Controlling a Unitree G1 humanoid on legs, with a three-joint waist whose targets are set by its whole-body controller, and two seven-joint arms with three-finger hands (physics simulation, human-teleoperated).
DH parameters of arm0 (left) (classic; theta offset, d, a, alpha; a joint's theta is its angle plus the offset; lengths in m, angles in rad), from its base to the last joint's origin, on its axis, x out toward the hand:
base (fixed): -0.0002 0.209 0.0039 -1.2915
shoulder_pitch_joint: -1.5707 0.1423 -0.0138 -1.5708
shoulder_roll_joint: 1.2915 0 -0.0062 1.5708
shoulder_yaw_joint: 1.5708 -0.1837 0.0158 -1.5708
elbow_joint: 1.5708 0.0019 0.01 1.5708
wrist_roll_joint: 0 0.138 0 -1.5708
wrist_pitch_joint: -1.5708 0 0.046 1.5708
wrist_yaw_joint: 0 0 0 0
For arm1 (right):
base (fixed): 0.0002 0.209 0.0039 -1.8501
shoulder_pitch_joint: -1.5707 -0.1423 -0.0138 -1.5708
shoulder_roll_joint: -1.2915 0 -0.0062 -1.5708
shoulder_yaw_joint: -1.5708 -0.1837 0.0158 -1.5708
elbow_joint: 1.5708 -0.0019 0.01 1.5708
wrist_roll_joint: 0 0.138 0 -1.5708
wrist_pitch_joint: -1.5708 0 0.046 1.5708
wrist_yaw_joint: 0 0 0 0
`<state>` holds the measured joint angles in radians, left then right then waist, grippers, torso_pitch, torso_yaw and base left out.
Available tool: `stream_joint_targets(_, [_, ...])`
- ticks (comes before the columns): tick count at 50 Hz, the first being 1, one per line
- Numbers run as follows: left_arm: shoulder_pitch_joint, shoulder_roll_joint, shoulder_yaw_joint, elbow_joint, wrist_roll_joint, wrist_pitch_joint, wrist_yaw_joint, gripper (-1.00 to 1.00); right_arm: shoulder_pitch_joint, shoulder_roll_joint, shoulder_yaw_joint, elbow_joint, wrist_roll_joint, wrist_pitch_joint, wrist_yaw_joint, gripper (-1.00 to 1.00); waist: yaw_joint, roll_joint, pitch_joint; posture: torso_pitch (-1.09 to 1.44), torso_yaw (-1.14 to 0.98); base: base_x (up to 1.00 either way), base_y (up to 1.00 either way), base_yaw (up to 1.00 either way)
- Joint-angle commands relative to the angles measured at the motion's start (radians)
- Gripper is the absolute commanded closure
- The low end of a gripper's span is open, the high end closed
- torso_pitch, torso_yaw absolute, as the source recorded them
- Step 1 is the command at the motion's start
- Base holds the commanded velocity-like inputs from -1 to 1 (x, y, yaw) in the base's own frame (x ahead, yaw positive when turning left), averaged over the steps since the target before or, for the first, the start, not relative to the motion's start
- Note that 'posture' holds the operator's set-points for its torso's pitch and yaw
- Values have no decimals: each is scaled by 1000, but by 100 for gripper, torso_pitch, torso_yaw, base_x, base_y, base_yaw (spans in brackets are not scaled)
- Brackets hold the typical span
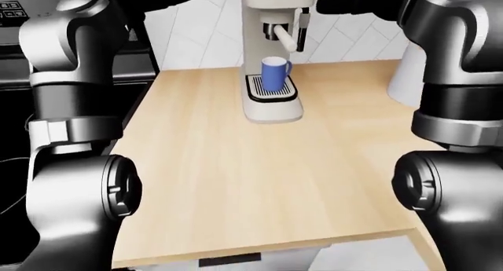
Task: Press the button on the coffee machine to serve coffee.
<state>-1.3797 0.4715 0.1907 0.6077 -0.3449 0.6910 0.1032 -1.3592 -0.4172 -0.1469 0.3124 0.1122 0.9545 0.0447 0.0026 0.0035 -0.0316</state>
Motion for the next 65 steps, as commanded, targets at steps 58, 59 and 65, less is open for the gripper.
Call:
stream_joint_targets(58, [-54,-25,-6,7,3,-68,-4,-100,-59,-15,-10,-19,9,-38,4,-100,13,-7,-308,-58,0,0,0,0])
stream_joint_targets(59, [-49,-25,-6,5,3,-70,-5,-100,-55,-13,-10,-19,9,-41,3,-100,13,-7,-311,-59,0,0,0,0])
stream_joint_targets(65, [-39,-27,-6,2,4,-78,-8,-100,-45,-7,-13,-20,13,-49,-2,-100,14,-6,-323,-61,0,0,0,0])
